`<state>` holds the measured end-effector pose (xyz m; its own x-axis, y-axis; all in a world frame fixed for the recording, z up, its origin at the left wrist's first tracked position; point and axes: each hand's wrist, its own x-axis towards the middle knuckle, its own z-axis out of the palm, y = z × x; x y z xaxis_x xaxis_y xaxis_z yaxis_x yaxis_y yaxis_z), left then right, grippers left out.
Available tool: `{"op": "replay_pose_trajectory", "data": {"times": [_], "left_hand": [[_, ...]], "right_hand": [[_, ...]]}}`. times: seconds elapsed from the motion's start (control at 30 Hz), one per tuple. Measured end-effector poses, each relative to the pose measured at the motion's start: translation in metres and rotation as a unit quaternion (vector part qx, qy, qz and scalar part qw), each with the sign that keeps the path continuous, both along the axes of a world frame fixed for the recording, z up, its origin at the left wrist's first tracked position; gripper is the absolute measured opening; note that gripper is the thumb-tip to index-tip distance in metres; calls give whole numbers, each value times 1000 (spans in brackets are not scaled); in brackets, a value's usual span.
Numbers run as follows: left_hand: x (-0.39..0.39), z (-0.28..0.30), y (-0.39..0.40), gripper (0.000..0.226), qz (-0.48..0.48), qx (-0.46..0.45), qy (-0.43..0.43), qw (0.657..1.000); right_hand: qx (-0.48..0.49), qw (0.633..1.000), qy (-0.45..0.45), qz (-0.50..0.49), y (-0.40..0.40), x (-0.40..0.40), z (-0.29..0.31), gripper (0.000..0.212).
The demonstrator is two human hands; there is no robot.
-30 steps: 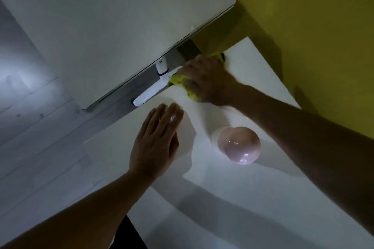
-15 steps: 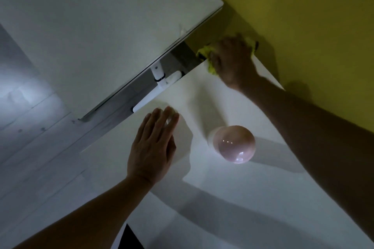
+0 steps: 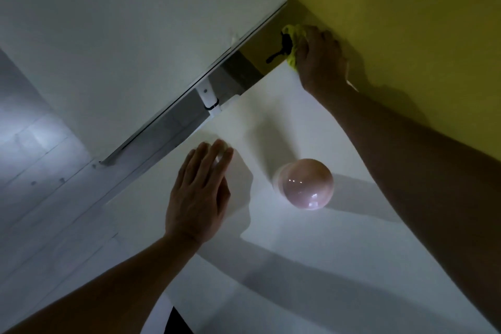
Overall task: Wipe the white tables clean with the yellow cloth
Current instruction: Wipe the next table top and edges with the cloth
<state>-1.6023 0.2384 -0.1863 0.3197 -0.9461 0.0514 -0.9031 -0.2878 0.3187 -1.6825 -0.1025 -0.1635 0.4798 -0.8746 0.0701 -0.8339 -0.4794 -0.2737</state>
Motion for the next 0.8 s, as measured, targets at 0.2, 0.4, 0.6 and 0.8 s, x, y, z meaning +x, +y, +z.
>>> {"op": "replay_pose_trajectory", "data": {"times": [0.2,0.4,0.6,0.8], "left_hand": [[1,0,0,54,1,-9,3,1000],[-2,4,-1,56,0,-9,-5,1000],[-3,3,-1,56,5,-7,-13,1000],[-6,6,-4,52,1,-6,-31,1000]], "right_hand": [[1,999,-3,-37,19,-34,-4,44],[32,996,-11,-81,56,-129,-3,45],[-2,995,55,-80,50,-93,0,51],[15,997,37,-64,21,-33,0,46]]}}
